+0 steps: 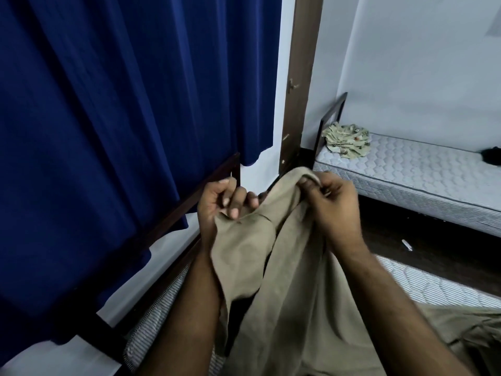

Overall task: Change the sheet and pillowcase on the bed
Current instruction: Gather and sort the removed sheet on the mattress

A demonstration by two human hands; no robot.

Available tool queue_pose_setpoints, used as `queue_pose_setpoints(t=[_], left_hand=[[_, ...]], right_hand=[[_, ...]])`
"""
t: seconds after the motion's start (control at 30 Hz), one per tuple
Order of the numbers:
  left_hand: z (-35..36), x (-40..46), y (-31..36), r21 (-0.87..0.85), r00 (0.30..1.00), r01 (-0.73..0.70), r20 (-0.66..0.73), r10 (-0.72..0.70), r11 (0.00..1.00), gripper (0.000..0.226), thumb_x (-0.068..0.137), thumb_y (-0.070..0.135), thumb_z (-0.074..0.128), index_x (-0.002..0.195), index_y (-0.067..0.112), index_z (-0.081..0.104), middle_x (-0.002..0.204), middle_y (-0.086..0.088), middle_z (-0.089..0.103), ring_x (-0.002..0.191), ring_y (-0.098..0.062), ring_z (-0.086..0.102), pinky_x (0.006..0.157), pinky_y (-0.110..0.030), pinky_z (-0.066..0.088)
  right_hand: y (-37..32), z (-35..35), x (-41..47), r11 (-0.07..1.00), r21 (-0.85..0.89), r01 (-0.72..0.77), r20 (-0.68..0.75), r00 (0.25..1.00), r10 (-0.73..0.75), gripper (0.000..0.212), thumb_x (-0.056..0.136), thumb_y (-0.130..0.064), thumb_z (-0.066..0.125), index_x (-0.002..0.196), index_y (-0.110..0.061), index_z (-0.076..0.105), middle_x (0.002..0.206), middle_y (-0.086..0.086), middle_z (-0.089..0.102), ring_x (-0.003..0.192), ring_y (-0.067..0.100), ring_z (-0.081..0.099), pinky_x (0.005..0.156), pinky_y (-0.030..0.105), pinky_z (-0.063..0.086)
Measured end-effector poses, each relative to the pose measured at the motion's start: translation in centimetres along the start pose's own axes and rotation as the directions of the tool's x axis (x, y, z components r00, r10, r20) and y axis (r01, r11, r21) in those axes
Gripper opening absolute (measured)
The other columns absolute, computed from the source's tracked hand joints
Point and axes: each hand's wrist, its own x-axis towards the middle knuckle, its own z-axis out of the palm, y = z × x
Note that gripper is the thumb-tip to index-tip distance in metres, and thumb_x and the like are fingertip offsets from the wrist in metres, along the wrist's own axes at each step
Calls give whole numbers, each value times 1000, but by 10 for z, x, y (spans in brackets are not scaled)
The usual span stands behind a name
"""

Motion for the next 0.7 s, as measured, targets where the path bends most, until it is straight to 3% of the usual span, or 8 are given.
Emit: queue_pose_setpoints(t=[0.07,0.13,0.2,0.27,0.33,0.4,0.57,0.7], left_hand=[[-4,4,-2,188,999,-18,-25,23,982,49,93,38,57,52,17,41,39,-4,36,36,-19,41,43,-22,38],[-6,3,-7,458,999,-26,48,4,888,57,83,70,61,68,15,61,60,-7,60,51,-21,57,52,-26,44],[-1,-5,-11,516,979,68,130,-157,854,69,80,82,54,103,20,74,105,-13,73,97,-29,71,86,-42,55],[3,-17,-12,459,958,112,185,-217,882,68,88,69,59,119,9,69,125,-28,64,124,-41,60,110,-55,42],[5,-21,-13,463,972,93,149,-181,881,61,93,54,63,115,-2,68,120,-38,61,124,-50,55,112,-61,38],[3,-21,-12,449,984,80,107,-142,890,50,93,47,65,109,0,71,115,-35,65,121,-47,60,111,-59,40],[-2,-14,-13,348,938,303,56,-342,887,54,89,63,62,110,15,75,122,-19,68,120,-30,63,116,-53,38],[-3,-19,-19,230,865,426,179,-468,875,59,98,62,48,125,13,67,126,-15,65,125,-26,58,115,-44,37]], right_hand=[[-9,-2,-2,981,-138,139,-113,981,-155,12,91,-16,70,89,-26,76,75,-1,57,70,6,55,67,20,42],[-19,0,-9,928,-245,281,-76,949,-307,11,91,-13,72,99,-17,79,74,1,50,68,6,51,64,15,38],[-21,8,-18,870,-293,396,42,915,-402,18,91,-13,72,108,-13,78,76,0,49,69,5,50,65,11,37],[-17,15,-23,830,-300,469,154,883,-443,19,93,-17,69,110,-12,77,79,-3,47,69,5,49,66,10,37],[-12,18,-27,825,-293,482,197,875,-442,23,92,-20,65,112,-14,76,80,-7,43,69,3,48,65,11,37],[-10,18,-29,834,-291,469,193,882,-429,22,92,-18,68,113,-16,76,81,-8,42,68,3,48,64,13,38],[-8,16,-31,847,-300,439,146,899,-414,23,92,-17,71,115,-17,76,84,-4,47,71,8,51,62,26,46],[-8,17,-34,850,-294,437,147,900,-411,27,90,-21,70,116,-18,75,90,-4,46,77,5,51,66,15,44]])
